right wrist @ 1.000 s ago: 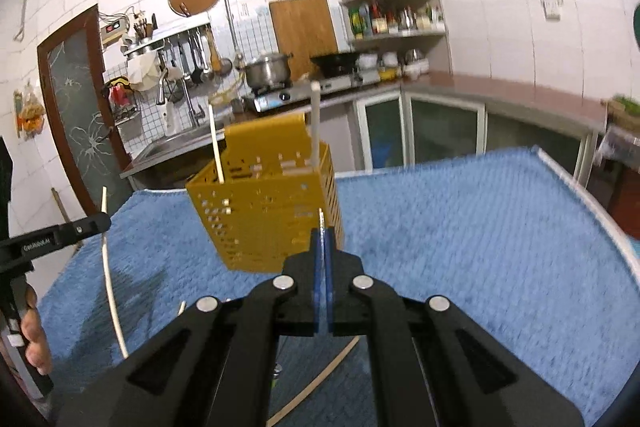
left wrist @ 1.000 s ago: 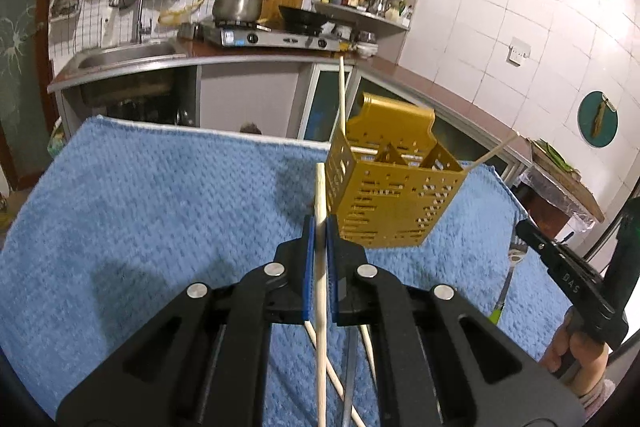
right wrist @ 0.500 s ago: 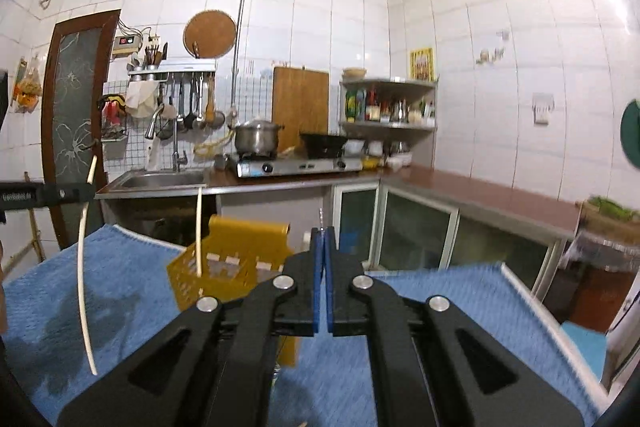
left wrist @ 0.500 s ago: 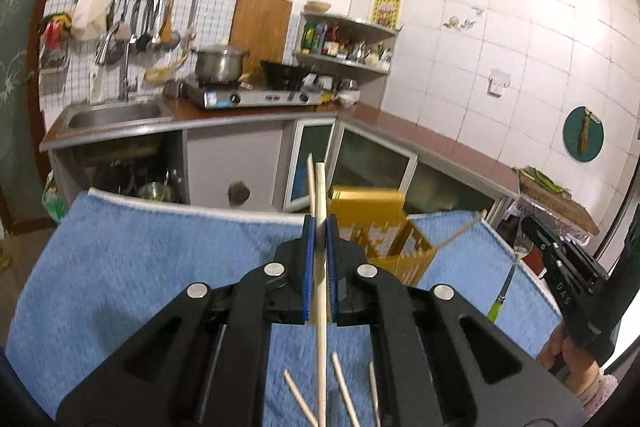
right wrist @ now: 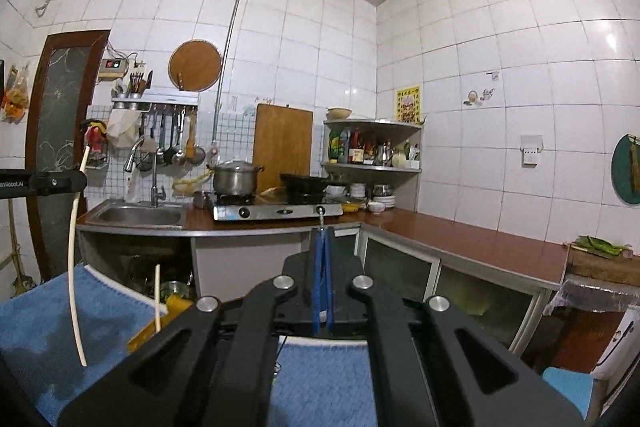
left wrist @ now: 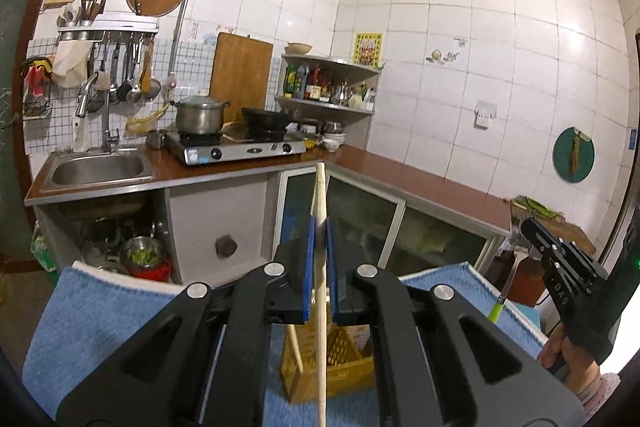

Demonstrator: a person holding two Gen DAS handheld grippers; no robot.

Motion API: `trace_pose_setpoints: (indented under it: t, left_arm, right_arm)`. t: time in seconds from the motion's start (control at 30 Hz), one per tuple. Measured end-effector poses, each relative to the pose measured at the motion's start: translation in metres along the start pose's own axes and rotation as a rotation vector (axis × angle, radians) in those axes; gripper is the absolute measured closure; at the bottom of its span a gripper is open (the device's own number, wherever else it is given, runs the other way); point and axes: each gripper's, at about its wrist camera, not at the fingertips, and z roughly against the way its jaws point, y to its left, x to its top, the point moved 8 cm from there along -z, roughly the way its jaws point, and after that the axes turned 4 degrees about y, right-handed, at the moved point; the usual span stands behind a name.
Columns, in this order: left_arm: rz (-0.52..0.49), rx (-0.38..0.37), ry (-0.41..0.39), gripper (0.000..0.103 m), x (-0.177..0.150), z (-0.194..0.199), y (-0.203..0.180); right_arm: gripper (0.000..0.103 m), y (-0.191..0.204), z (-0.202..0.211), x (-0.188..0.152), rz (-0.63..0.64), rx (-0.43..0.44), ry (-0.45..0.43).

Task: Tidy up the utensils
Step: 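Lower the chopstick into the yellow caddy with the left tool while the right tool lowers its utensil in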

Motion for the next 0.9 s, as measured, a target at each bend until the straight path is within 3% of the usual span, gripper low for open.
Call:
trace_pose_setpoints:
  t: [0.2, 0.4, 0.57, 0.9]
  left_arm:
    - [-0.015, -0.006, -0.041, 0.099, 0.018, -0.02, -0.007]
    - [-0.065, -0.004, -0.087, 0.099, 0.022, -0.047, -0.019]
    - [-0.136, 0.028, -0.112, 0.099, 0.002, -0.069, -0.024]
    - [-0.106, 0.015, -0.062, 0.099, -0.03, -0.101, -0.001]
  right_arm:
    - [0.101, -0.01, -0.028, 0.006, 0.002, -0.032, -0.019]
    - [0.101, 0.003, -0.059, 0.006, -0.006, 0.003, -0.051]
    - [0.102, 0.015, -0.077, -0.009, -0.019, 0.042, -0.056]
    - [0.101, 0.035, -0.087, -0.031, 0.011, 0.097, -0.057]
